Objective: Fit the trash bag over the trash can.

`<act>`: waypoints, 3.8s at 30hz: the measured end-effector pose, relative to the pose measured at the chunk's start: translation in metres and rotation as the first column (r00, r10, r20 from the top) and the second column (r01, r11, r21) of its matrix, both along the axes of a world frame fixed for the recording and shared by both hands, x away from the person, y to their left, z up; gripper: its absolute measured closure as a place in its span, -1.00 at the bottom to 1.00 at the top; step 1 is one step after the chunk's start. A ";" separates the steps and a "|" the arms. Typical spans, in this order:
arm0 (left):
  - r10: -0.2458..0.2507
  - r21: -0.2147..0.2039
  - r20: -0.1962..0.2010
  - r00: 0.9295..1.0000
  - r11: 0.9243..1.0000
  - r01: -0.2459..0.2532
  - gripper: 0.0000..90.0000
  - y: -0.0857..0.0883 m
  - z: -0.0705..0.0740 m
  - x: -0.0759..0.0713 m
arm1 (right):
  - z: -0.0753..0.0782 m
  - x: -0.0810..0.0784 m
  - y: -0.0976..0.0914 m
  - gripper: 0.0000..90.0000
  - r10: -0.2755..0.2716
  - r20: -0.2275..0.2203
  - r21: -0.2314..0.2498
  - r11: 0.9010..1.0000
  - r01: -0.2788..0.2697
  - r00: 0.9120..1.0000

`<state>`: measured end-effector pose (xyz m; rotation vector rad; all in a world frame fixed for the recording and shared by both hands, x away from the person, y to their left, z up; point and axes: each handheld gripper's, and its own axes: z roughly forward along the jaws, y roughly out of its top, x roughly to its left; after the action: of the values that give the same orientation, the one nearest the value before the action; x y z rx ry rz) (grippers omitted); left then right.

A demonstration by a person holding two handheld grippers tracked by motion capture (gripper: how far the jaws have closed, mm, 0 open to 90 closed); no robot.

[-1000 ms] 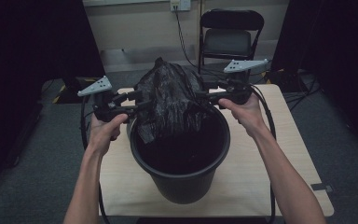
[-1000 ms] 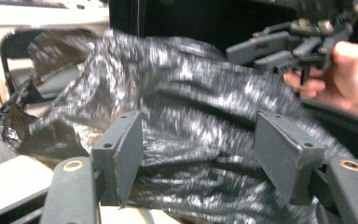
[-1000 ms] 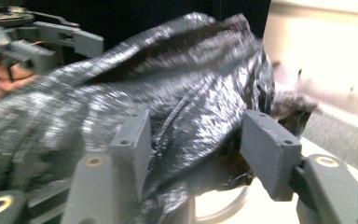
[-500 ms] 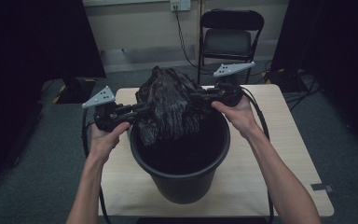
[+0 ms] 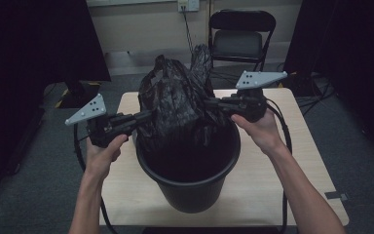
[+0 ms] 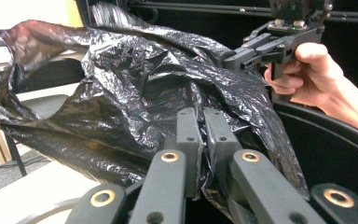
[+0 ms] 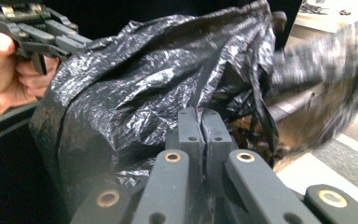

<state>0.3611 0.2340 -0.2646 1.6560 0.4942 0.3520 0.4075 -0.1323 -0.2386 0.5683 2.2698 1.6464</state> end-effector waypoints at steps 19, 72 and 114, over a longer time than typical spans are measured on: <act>0.062 -0.031 -0.049 0.997 0.997 -0.064 0.43 0.010 0.011 0.011 | -0.003 0.010 -0.009 0.11 -0.061 -0.026 -0.020 0.998 0.061 0.998; 0.097 0.040 -0.153 0.983 0.995 -0.092 1.00 0.032 -0.026 0.026 | -0.027 0.038 -0.020 0.84 -0.095 -0.072 -0.030 0.995 0.093 0.993; 0.035 -0.026 -0.103 0.994 0.999 -0.038 1.00 0.028 -0.022 -0.001 | -0.023 0.025 -0.017 0.19 -0.090 -0.036 -0.001 0.996 0.091 0.995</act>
<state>0.3598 0.2617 -0.2870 1.6451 0.6044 0.2864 0.4327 -0.1488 -0.2618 0.6954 2.2332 1.6066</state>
